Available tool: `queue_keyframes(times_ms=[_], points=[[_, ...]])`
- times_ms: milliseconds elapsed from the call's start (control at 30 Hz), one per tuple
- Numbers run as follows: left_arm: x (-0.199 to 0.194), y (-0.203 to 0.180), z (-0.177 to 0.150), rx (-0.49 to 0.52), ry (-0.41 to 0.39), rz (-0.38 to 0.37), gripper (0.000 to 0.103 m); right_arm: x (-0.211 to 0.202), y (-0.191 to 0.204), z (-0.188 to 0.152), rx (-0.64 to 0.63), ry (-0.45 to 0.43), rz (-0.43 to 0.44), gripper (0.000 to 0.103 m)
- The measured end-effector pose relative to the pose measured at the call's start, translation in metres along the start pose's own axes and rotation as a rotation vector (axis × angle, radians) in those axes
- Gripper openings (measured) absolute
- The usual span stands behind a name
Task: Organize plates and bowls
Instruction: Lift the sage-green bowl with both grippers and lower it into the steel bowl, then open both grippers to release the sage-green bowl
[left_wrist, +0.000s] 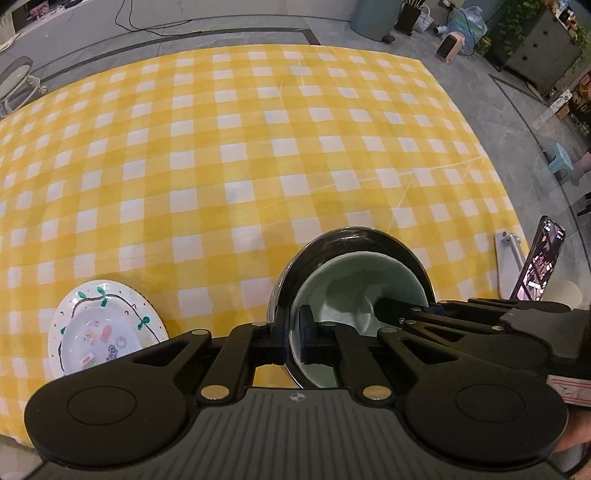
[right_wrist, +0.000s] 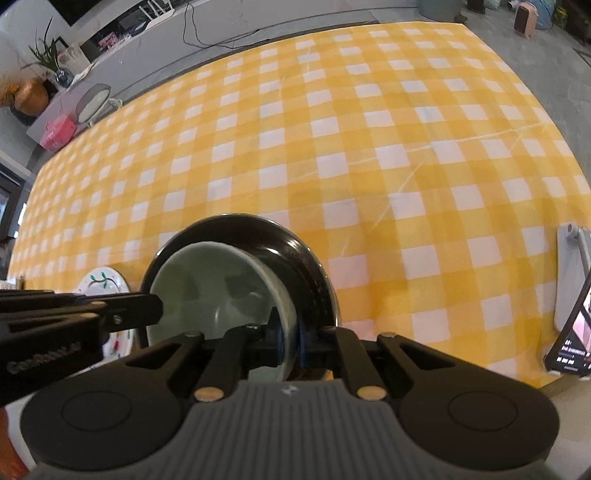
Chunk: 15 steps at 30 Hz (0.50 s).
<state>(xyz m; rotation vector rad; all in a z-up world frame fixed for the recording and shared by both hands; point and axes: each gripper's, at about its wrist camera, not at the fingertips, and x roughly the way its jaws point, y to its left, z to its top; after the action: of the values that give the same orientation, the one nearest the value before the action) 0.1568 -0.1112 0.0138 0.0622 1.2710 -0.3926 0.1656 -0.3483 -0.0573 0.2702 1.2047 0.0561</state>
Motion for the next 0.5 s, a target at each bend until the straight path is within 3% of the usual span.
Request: queue_keyframes(times_ms=[100, 300, 500], points=[[-0.003, 0.000, -0.004, 0.008, -0.021, -0.006, 0.007, 0.001, 0.007, -0.002, -0.054, -0.009, -0.032, 0.006], [-0.016, 0.000, -0.009, 0.061, -0.097, 0.020, 0.008, -0.015, 0.029, -0.004, -0.215, -0.125, -0.153, 0.010], [-0.022, 0.000, -0.011, 0.084, -0.128, 0.001, 0.016, -0.024, 0.032, -0.003, -0.218, -0.157, -0.147, 0.017]])
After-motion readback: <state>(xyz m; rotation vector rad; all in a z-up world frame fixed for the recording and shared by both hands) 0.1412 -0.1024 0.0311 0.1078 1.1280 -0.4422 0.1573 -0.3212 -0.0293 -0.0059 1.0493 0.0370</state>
